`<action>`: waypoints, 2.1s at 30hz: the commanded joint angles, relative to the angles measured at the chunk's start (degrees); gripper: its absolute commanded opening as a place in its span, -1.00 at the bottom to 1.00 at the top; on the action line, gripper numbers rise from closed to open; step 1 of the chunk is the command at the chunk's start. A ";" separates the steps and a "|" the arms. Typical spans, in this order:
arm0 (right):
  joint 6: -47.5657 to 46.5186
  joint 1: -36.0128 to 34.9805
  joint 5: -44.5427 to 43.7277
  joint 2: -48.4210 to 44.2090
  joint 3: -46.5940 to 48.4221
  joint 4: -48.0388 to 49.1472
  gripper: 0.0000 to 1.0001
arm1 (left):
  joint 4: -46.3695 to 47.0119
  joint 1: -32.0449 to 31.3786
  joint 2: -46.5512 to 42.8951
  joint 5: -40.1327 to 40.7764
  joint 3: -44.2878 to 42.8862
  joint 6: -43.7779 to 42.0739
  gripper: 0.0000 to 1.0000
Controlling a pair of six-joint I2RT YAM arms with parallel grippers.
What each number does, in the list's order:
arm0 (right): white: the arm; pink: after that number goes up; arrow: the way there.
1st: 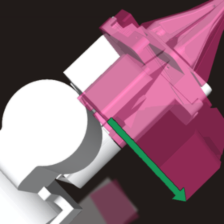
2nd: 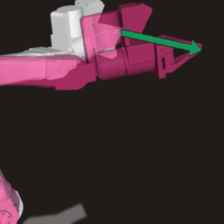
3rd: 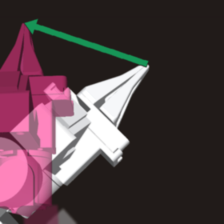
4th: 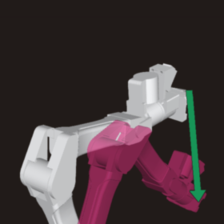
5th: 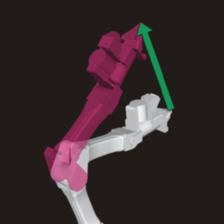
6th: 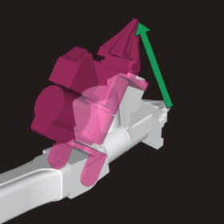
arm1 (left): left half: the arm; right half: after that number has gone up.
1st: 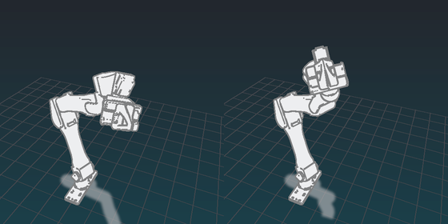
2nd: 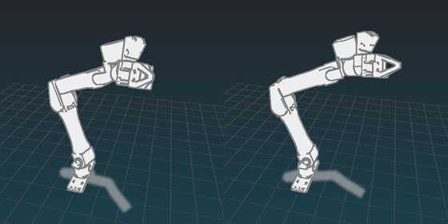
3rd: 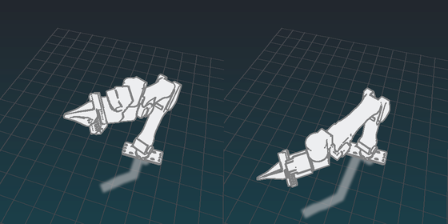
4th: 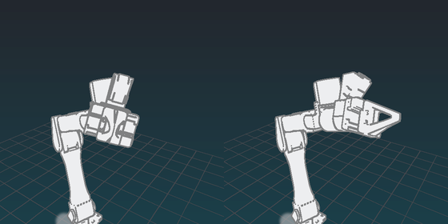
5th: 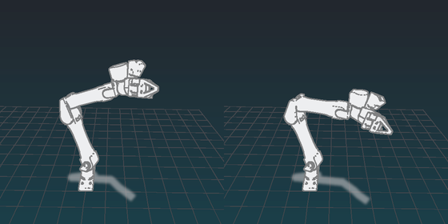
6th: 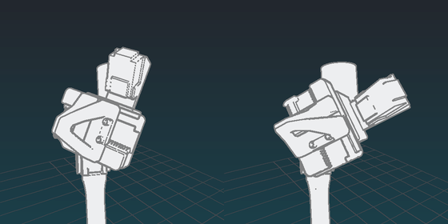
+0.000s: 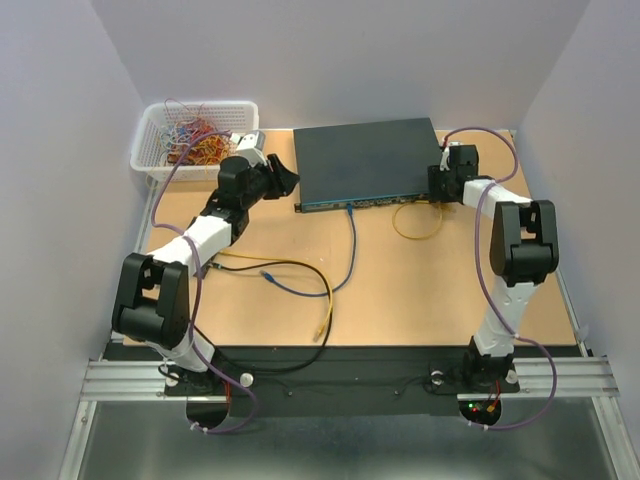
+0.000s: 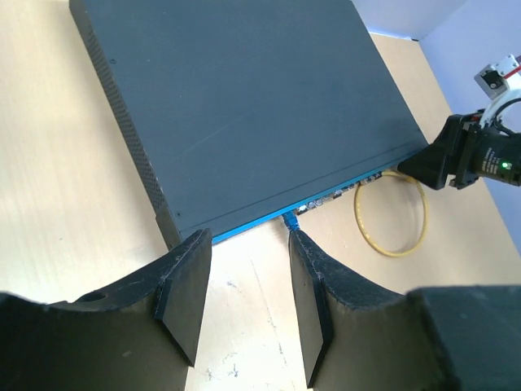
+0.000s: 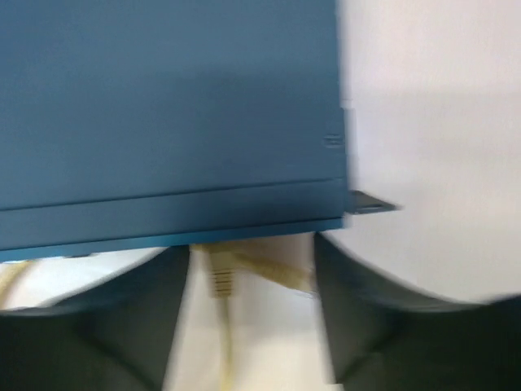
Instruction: Insert the plug into the switch port
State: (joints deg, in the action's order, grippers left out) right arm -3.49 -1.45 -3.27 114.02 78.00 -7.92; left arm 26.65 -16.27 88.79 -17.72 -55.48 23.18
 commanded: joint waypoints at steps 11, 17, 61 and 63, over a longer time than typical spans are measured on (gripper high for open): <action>10.07 1.19 -5.27 -8.80 -2.31 35.17 0.85 | -1.78 0.28 -6.26 2.33 0.03 -0.59 0.06; 14.20 1.10 2.29 -18.28 -7.59 31.93 1.00 | -4.06 0.36 -8.20 4.18 -0.33 0.11 0.06; 25.90 -2.94 28.41 -56.53 -20.69 -33.82 1.00 | -90.01 -6.75 -59.60 46.52 -20.27 5.83 0.21; 25.20 -2.94 28.49 -58.72 -21.22 -33.83 1.00 | -90.81 -6.75 -61.45 47.16 -19.75 3.29 0.22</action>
State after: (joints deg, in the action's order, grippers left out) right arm 24.95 -3.86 25.43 59.13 56.75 -40.49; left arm -57.60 -22.83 29.47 24.43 -74.32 30.02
